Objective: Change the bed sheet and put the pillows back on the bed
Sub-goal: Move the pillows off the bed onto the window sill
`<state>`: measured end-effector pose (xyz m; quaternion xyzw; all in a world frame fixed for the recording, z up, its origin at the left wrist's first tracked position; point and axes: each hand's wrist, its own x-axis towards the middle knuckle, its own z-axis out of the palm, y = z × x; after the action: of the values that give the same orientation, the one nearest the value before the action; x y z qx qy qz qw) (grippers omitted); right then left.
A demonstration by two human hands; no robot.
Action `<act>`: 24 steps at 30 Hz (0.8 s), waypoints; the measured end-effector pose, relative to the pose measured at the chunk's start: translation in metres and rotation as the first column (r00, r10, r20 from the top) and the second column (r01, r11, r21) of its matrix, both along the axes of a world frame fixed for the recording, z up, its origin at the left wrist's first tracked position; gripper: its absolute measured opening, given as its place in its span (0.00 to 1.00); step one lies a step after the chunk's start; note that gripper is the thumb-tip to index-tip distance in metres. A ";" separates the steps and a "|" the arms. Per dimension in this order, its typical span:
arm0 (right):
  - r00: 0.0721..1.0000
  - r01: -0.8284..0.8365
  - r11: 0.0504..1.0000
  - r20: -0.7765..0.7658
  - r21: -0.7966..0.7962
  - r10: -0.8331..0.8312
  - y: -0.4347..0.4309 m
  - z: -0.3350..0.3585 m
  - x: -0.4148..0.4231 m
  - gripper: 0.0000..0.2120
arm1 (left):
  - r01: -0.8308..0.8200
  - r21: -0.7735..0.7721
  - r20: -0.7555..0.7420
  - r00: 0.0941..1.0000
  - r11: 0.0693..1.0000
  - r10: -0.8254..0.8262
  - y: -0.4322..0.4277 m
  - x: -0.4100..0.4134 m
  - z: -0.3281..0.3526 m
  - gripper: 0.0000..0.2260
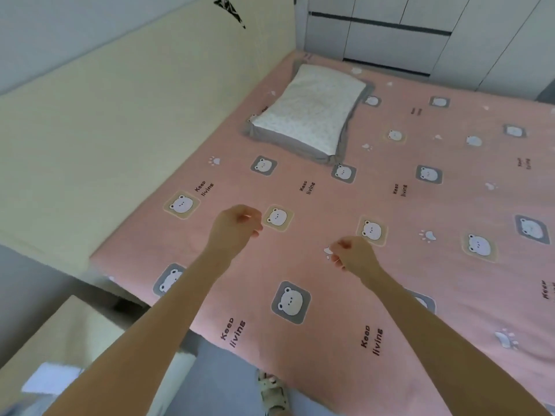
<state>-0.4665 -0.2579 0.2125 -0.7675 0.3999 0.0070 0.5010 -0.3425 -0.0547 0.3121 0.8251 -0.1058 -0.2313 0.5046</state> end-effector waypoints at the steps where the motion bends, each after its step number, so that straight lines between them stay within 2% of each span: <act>1: 1.000 0.023 0.999 -0.009 0.023 -0.023 -0.005 -0.008 0.020 0.09 | 0.000 -0.004 -0.012 1.000 1.000 0.000 -0.007 0.021 -0.006 0.07; 4: 0.997 0.066 0.997 -0.051 0.042 -0.064 -0.019 -0.041 0.082 0.08 | 0.012 -0.015 0.005 1.000 1.000 -0.012 -0.025 0.084 -0.032 0.07; 7: 0.991 0.094 0.995 -0.097 -0.032 -0.097 -0.030 -0.076 0.140 0.06 | 0.048 0.036 0.061 0.997 0.998 -0.050 -0.039 0.144 -0.069 0.07; 12: 0.969 0.045 0.979 -0.229 -0.199 -0.091 -0.053 -0.138 0.224 0.14 | 0.030 0.052 0.050 0.998 0.998 -0.032 -0.069 0.233 -0.142 0.07; 17: 0.929 -0.057 0.938 -0.363 -0.343 -0.076 -0.093 -0.225 0.297 0.24 | 0.092 0.047 0.069 0.993 0.995 -0.095 -0.116 0.309 -0.231 0.04; 21: 0.880 -0.152 0.854 -0.462 -0.497 -0.113 -0.132 -0.288 0.336 0.29 | 0.152 0.031 0.080 0.985 0.988 -0.154 -0.149 0.352 -0.294 0.03; 24: 0.830 -0.207 0.797 -0.533 -0.568 -0.164 -0.161 -0.319 0.358 0.31 | 0.182 0.080 0.156 0.969 0.980 -0.192 -0.168 0.380 -0.338 0.03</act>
<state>-0.1082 -0.4192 -0.1070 -0.8546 0.4997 0.1083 0.0909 0.0380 -0.2224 -0.0257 0.8436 -0.2163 -0.2130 0.4430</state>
